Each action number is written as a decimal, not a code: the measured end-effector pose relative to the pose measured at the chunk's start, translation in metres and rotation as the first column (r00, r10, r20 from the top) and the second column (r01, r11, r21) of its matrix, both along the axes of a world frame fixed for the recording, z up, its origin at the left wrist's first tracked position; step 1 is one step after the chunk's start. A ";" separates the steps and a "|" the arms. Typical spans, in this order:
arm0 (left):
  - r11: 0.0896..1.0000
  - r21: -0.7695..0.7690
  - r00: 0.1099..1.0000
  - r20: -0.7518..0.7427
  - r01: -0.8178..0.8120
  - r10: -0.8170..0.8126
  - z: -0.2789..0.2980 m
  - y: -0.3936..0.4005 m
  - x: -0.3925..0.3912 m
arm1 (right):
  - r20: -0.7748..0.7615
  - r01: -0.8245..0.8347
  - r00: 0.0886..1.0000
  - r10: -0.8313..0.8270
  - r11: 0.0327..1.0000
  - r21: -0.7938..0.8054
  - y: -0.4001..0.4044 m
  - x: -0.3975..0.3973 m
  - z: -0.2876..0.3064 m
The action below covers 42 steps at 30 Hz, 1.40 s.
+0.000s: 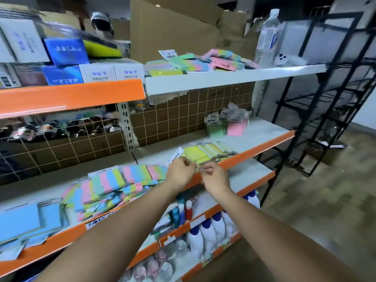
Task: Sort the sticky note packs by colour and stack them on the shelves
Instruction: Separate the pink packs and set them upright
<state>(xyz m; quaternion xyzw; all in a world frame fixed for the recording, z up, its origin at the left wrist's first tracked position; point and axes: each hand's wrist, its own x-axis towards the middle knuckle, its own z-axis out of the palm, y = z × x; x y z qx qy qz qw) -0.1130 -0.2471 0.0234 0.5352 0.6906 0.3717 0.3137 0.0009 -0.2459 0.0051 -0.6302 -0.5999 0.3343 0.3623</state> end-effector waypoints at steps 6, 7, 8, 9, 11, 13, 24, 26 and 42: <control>0.996 0.009 0.996 -0.011 0.090 -0.090 0.003 0.068 0.049 | -0.021 0.110 0.994 -0.109 0.994 0.029 0.062 0.048 -0.002; 0.995 0.013 0.995 -0.012 0.102 -0.101 0.005 0.081 0.056 | -0.015 0.133 0.991 -0.132 0.991 0.025 0.072 0.056 0.000; 0.993 0.015 0.993 -0.012 0.114 -0.114 0.006 0.094 0.063 | -0.012 0.151 0.988 -0.151 0.988 0.021 0.083 0.063 0.001; 0.992 0.019 0.992 -0.019 0.128 -0.128 0.007 0.106 0.069 | -0.011 0.169 0.986 -0.169 0.985 0.018 0.093 0.070 0.003; 0.988 0.017 0.988 -0.031 0.154 -0.154 0.009 0.129 0.081 | -0.002 0.197 0.980 -0.197 0.980 0.025 0.112 0.084 0.007; 0.986 0.008 0.985 -0.038 0.168 -0.167 0.011 0.151 0.091 | 0.021 0.227 0.973 -0.228 0.973 0.042 0.127 0.099 0.009; 0.986 -0.044 0.985 -0.061 0.158 -0.161 0.001 0.230 0.129 | -0.001 0.238 0.971 -0.238 0.971 -0.022 0.209 0.150 -0.003; 0.990 -0.051 0.988 -0.068 0.134 -0.138 0.000 0.243 0.135 | -0.013 0.209 0.978 -0.209 0.977 -0.033 0.229 0.157 -0.004; 0.955 -0.209 0.977 -0.074 -0.212 0.201 -0.017 0.345 0.172 | 0.058 -0.171 0.982 0.182 0.974 -0.151 0.380 0.204 -0.020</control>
